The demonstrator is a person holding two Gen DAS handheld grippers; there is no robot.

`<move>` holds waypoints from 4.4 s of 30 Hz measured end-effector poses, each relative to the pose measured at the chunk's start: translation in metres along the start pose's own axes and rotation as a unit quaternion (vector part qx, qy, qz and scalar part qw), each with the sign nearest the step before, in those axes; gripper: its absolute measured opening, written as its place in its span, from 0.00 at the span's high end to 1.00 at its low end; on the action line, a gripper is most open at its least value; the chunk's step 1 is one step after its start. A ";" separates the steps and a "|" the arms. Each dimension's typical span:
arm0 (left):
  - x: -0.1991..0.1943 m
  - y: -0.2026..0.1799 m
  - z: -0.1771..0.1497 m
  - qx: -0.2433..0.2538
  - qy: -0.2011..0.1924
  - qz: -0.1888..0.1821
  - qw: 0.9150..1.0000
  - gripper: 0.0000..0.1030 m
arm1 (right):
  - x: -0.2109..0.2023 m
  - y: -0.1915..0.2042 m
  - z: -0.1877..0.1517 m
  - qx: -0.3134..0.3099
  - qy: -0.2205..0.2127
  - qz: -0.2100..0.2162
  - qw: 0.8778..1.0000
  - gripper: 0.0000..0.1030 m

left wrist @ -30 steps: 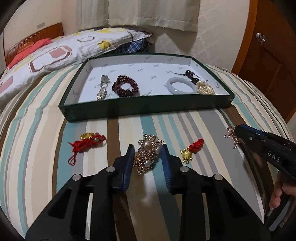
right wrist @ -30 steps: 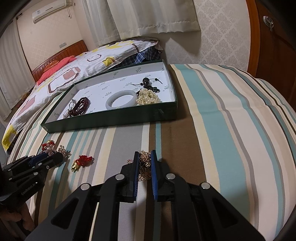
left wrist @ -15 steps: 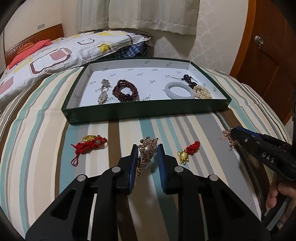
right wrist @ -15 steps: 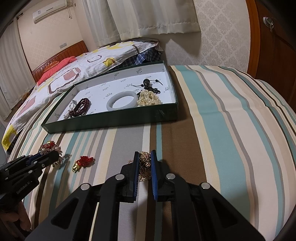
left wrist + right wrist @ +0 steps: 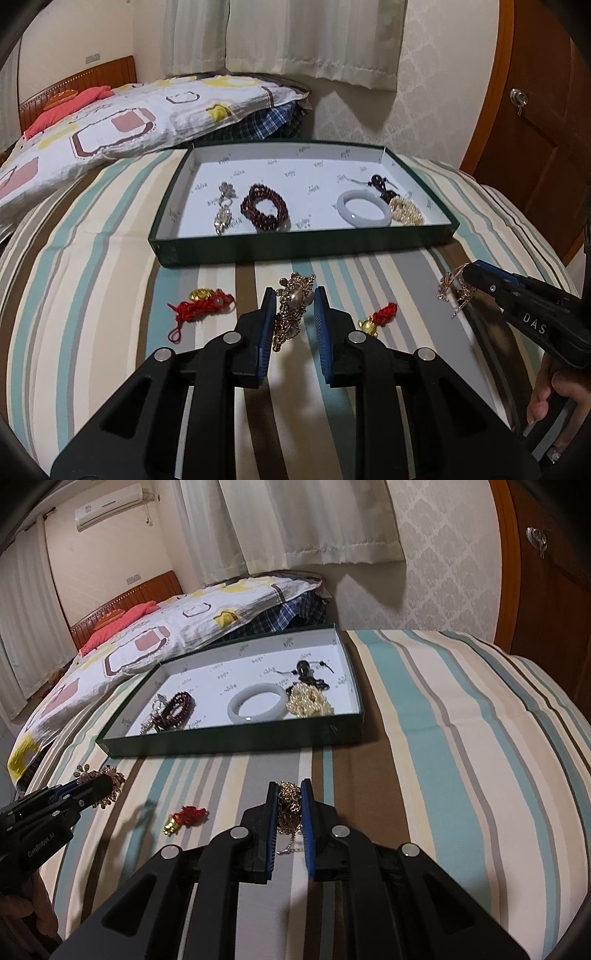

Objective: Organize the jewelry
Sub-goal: 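Carry chain and brooch into the green box and open both tools, then lift both open tools out of the box toward the red tassel charms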

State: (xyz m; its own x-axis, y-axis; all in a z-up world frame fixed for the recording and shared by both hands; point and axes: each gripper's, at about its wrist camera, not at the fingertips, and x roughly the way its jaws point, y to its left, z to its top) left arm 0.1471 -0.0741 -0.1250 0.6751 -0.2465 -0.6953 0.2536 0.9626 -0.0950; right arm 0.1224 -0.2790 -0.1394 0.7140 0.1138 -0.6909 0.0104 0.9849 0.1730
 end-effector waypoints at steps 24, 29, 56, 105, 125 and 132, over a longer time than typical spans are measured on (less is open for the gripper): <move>-0.022 0.004 0.080 -0.016 -0.103 -0.007 0.995 0.80 | -0.030 0.030 0.087 -0.037 -0.111 0.029 0.993 0.88; -0.005 0.009 0.107 -0.018 -0.120 -0.002 0.993 0.80 | -0.013 0.039 0.115 -0.052 -0.130 0.035 0.990 0.88; 0.159 0.037 0.146 -0.034 0.024 0.030 0.999 0.79 | 0.144 0.038 0.132 -0.059 0.004 0.004 0.998 0.88; 0.006 0.047 0.077 -0.050 -0.086 0.054 0.994 0.33 | 0.028 0.049 0.065 -0.055 -0.057 -0.012 0.997 0.55; -0.025 0.091 0.001 -0.095 -0.043 0.088 0.991 0.33 | 0.032 0.084 -0.011 -0.088 0.026 0.013 0.996 0.55; -0.020 0.092 -0.005 -0.099 -0.031 0.086 0.991 0.33 | 0.041 0.080 -0.015 -0.082 0.060 0.005 0.995 0.55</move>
State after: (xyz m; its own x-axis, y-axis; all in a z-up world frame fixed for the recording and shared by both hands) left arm 0.1530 0.0201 -0.1236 0.7398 -0.0777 -0.6683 -0.0052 0.9926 -0.1212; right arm 0.1421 -0.1935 -0.1643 0.6239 0.1288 -0.7708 -0.1180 0.9905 0.0700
